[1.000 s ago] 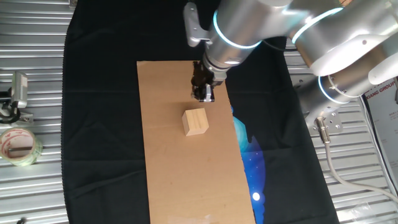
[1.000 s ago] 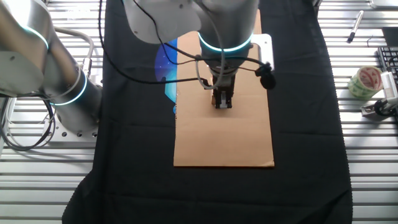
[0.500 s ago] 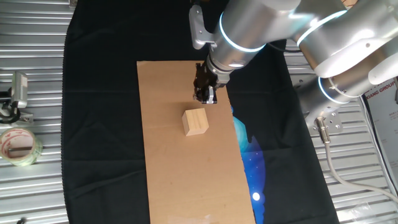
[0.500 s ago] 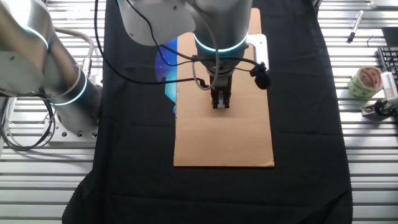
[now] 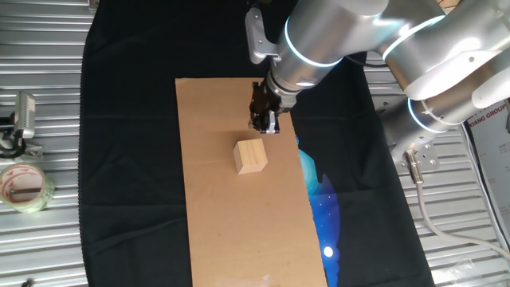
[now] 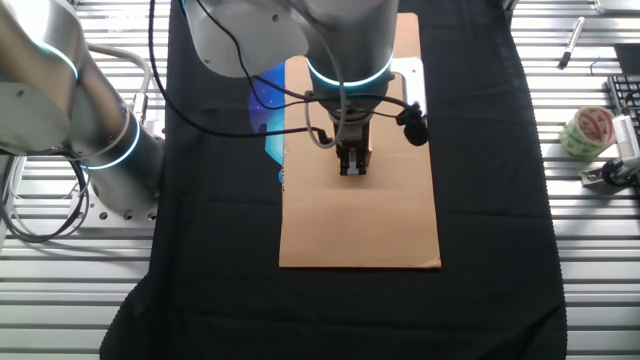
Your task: Use the gripper to push the small block from left to right
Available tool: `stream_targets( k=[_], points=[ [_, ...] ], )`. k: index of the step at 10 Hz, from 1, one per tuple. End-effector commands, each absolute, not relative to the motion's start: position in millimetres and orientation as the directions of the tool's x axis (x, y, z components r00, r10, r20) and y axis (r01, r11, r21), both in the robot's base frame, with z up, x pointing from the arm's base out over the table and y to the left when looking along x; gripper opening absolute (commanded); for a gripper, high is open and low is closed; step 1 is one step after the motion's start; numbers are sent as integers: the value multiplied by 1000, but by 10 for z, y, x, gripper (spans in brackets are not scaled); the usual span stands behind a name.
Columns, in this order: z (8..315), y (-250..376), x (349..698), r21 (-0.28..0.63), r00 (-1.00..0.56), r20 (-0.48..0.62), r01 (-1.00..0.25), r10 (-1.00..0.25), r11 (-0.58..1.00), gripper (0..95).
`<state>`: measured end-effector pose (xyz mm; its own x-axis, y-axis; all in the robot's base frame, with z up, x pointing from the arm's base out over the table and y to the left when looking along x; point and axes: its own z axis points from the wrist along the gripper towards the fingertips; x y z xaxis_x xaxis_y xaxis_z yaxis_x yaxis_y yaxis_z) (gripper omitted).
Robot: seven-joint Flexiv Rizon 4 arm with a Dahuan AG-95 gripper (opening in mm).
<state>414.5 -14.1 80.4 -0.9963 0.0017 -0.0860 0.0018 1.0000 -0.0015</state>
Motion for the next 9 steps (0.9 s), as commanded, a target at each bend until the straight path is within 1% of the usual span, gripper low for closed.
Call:
stream_targets(
  k=[1,7,9],
  points=[
    [783,-144,4154,-1,-996,-85,3,3,1000,0],
    [759,-145,4154,-2,-1000,-18,11,11,1000,0],
    [738,-146,4153,-3,-1000,-21,10,10,1000,0]
  ],
)
